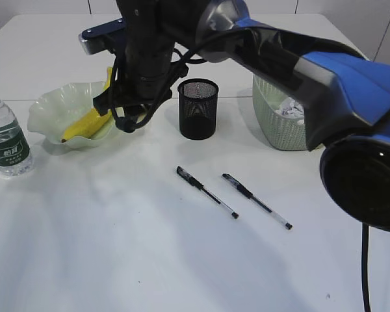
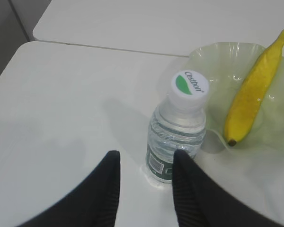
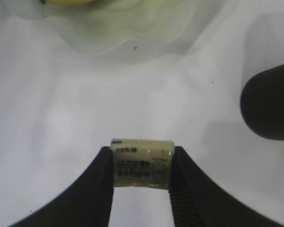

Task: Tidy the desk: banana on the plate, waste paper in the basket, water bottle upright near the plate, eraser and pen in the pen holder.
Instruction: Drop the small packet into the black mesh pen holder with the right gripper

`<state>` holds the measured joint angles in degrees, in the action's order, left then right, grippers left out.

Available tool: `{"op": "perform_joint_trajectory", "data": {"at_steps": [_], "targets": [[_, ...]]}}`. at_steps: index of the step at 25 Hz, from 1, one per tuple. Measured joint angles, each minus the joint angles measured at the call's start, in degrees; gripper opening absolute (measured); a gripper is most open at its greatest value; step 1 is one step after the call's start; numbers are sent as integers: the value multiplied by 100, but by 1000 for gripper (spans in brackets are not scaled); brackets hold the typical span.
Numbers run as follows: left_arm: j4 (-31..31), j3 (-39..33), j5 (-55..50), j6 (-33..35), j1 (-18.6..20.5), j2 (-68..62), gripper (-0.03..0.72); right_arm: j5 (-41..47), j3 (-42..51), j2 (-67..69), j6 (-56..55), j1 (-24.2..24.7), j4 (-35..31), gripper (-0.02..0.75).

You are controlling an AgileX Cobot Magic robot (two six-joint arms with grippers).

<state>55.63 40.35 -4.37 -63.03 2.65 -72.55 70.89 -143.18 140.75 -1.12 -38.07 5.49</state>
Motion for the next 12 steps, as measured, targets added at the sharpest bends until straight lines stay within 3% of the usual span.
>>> {"op": "perform_joint_trajectory", "data": {"at_steps": [12], "targets": [[0, 0, -47, 0, 0, 0, 254, -64, -333, 0, -146, 712, 50, 260]]}}
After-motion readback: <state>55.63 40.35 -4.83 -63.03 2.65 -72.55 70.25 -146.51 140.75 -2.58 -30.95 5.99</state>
